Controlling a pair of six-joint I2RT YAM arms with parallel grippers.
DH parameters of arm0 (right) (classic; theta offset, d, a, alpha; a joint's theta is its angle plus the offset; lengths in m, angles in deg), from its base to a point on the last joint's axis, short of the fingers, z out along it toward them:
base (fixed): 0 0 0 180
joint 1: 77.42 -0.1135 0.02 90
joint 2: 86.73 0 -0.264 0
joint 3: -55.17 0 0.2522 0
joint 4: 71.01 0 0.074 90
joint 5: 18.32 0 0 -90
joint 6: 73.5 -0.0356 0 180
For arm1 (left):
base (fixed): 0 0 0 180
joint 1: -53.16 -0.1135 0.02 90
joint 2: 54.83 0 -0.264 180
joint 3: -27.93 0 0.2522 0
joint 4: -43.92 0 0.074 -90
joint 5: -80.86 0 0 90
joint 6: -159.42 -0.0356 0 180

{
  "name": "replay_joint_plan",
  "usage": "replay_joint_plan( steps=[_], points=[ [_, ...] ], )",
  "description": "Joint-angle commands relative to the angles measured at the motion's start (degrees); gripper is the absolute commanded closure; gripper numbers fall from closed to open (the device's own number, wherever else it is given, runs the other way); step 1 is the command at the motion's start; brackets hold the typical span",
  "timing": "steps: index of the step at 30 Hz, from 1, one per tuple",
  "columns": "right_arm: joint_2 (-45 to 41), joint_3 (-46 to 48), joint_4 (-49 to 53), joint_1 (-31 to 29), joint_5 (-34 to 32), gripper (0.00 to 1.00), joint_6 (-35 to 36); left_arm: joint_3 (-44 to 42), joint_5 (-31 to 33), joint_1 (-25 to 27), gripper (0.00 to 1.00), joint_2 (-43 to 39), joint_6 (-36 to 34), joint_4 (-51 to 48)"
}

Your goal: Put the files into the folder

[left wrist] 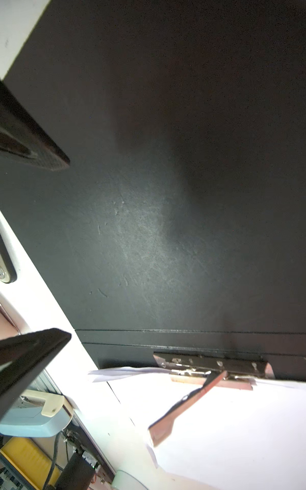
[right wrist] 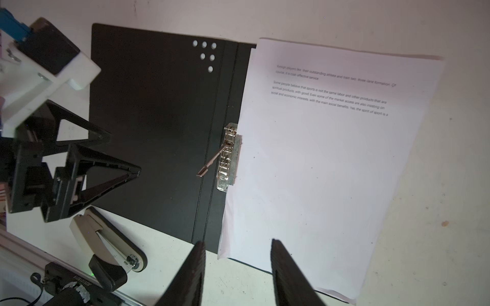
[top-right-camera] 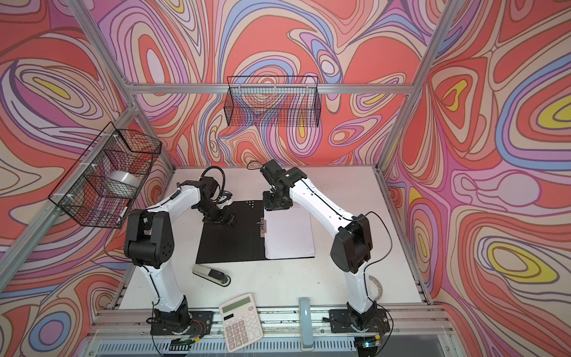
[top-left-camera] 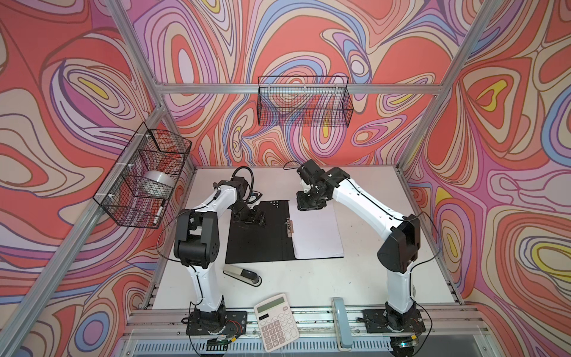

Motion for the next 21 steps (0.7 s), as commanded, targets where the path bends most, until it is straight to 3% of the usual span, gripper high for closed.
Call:
replay_joint_plan(
  steps=[1, 21],
  points=[
    [3.8, -5.2, 4.9, -2.0, -2.0, 0.58, 0.4, -1.2, 1.4, -0.5, 0.07, -2.7, -2.3, -0.2],
    [15.3, -12.9, 3.8, -5.9, 0.1, 0.69, -1.4, -2.5, 3.4, -0.5, 0.17, -0.5, -5.0, 2.0]
  ],
)
